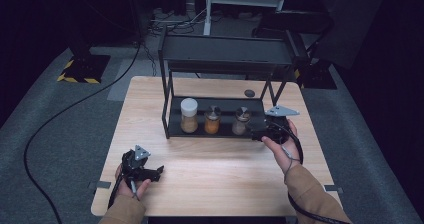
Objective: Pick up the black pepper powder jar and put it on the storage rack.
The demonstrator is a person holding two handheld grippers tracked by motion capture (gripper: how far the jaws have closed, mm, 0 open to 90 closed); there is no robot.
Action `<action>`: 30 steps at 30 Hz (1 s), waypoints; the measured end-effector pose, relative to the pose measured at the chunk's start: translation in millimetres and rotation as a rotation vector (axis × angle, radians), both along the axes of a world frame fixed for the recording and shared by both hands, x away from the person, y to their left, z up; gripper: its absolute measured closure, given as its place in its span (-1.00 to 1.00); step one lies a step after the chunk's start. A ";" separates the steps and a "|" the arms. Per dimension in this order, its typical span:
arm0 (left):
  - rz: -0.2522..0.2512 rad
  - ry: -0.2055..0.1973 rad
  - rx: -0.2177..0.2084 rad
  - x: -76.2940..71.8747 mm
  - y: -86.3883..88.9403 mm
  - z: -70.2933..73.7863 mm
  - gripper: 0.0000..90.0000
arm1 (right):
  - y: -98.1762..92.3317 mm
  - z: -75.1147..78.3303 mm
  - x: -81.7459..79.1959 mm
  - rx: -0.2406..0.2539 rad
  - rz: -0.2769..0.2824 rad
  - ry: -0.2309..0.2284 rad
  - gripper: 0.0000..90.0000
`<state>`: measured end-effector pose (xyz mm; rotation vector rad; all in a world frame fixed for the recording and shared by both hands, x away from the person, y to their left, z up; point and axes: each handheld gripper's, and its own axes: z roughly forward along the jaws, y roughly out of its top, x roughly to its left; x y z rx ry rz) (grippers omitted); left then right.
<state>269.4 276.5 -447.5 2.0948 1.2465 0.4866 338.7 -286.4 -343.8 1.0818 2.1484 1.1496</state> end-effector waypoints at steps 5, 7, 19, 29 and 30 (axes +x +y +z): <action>0.000 -0.001 -0.002 -0.1 0.1 -0.4 -0.99 | -9.4 4.0 -13.2 -0.001 0.005 -0.010 -0.86; -0.001 -0.001 -0.001 0.1 0.2 -0.1 -0.99 | -13.6 4.7 -17.2 0.000 0.008 -0.005 -0.86; 0.000 0.000 0.000 0.1 -0.1 0.0 -0.99 | -38.0 6.7 -44.5 0.025 0.038 -0.008 -0.87; 0.001 0.000 -0.001 0.0 -0.3 -0.1 -0.99 | -55.6 -3.5 -60.1 0.067 0.097 -0.015 -0.87; 0.001 0.000 -0.001 0.0 -0.3 -0.1 -0.99 | -57.0 -5.1 -61.4 0.067 0.101 -0.017 -0.87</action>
